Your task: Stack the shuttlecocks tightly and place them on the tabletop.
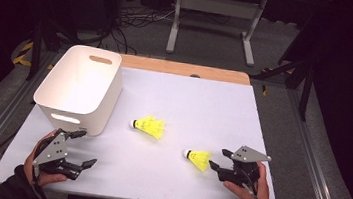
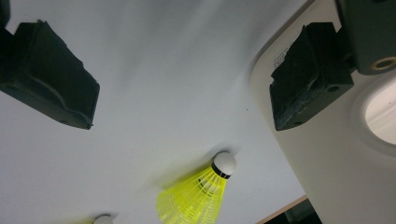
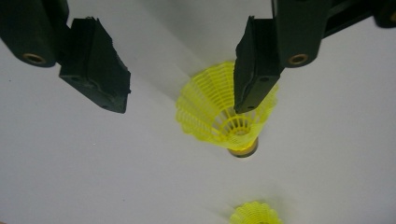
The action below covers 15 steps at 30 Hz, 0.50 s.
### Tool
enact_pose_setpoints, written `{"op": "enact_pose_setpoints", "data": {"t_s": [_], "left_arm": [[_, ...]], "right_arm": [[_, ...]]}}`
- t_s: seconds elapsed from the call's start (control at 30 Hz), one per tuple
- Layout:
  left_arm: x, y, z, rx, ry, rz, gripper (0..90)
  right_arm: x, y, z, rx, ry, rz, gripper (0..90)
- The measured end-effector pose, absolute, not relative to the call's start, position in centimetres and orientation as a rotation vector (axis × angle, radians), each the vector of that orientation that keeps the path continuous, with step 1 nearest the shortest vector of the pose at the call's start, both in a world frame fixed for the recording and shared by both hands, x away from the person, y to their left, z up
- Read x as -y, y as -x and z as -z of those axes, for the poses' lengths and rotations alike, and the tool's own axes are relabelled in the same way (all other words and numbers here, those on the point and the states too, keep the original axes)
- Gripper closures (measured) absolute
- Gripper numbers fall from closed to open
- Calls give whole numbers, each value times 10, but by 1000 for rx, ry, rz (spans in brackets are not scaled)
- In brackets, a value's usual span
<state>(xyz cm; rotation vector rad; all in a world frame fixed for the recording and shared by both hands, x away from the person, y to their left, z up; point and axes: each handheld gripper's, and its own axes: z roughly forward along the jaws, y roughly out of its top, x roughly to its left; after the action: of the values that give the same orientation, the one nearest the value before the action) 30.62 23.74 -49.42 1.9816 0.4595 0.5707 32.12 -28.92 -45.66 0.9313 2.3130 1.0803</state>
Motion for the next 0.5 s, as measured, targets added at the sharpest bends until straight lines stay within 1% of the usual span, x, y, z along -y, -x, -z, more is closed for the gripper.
{"op": "enact_pose_setpoints", "data": {"t_s": [0.03,0.3,0.4,0.43,0.47,0.5], "left_arm": [[-237,-306,494,-459,-1983,-573,91],[-237,-306,494,-460,-1986,-576,90],[-237,-306,494,-453,-1988,-580,90],[-237,-306,494,-456,-1986,-579,90],[-237,-306,494,-456,-1986,-579,90],[-237,-306,494,-456,-1985,-579,90]], "right_arm": [[286,-315,457,-2322,-901,-1082,362],[268,-302,466,-2383,-822,-1089,344],[260,-303,472,-2416,-819,-1035,378],[257,-305,476,-2428,-826,-1054,419],[257,-305,476,-2428,-826,-1054,419],[255,-306,477,-2433,-822,-1060,456]]}}
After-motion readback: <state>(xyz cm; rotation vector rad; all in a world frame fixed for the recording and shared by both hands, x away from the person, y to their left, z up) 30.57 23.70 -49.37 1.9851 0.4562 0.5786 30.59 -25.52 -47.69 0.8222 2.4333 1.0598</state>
